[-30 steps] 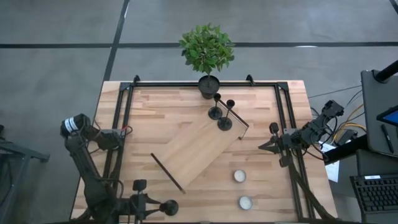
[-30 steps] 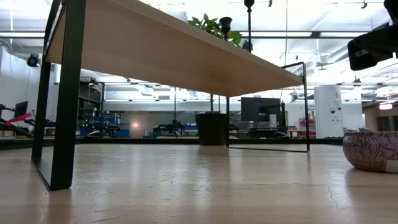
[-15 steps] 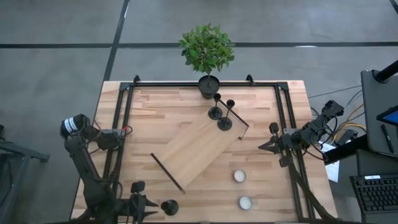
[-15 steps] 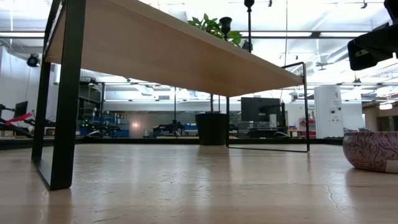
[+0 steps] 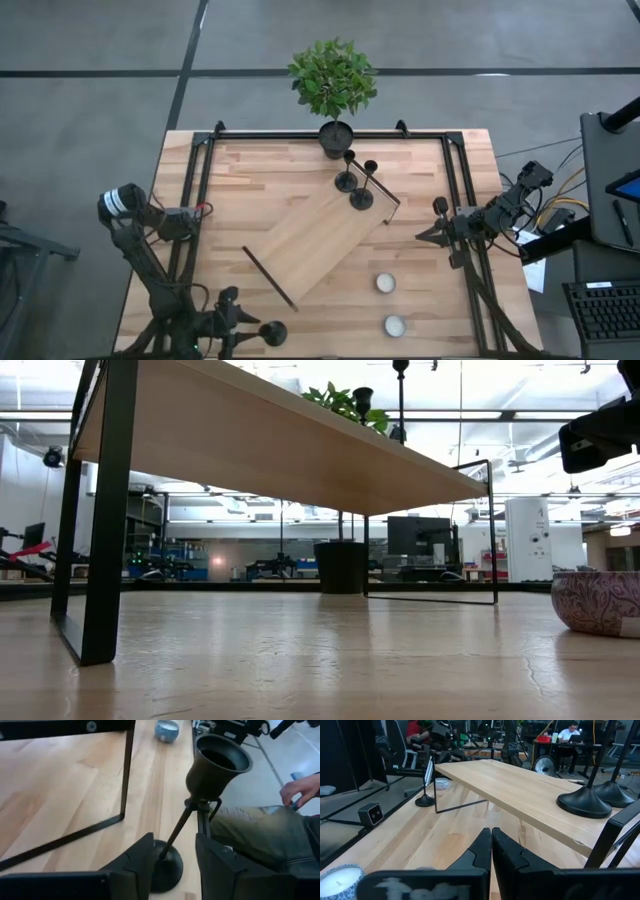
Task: Pick & Place candle stick holders
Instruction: Put the black candle holder on the shelf aligned with the other candle holder
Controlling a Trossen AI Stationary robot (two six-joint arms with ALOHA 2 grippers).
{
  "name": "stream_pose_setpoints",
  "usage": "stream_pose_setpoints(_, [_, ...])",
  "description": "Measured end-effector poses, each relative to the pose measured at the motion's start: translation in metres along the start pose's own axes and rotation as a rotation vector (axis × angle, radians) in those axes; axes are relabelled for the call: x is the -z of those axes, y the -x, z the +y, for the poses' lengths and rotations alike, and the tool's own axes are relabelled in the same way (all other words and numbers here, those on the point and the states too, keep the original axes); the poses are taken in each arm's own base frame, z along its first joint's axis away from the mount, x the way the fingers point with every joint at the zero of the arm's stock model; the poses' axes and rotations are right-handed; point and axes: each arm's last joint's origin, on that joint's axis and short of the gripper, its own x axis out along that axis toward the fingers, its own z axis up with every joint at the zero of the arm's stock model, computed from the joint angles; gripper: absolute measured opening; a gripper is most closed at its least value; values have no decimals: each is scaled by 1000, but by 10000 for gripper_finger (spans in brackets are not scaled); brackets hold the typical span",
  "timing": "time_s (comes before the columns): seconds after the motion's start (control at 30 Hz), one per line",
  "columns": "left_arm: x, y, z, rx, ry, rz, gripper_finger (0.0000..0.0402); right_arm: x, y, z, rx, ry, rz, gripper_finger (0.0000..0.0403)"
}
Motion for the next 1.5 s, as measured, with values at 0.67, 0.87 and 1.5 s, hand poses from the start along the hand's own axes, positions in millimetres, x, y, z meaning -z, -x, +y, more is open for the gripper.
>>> stream_pose_setpoints(0.67, [-4, -18, 6, 21, -68, -48, 163, 0, 0, 0, 0, 0, -1, 8])
stream_pose_setpoints(0.87, [-1, -20, 3, 55, -50, -29, 163, 0, 0, 0, 0, 0, 0, 8])
stream_pose_setpoints(1.5, [-7, -24, 2, 34, -72, -102, 101, 0, 0, 0, 0, 0, 0, 8])
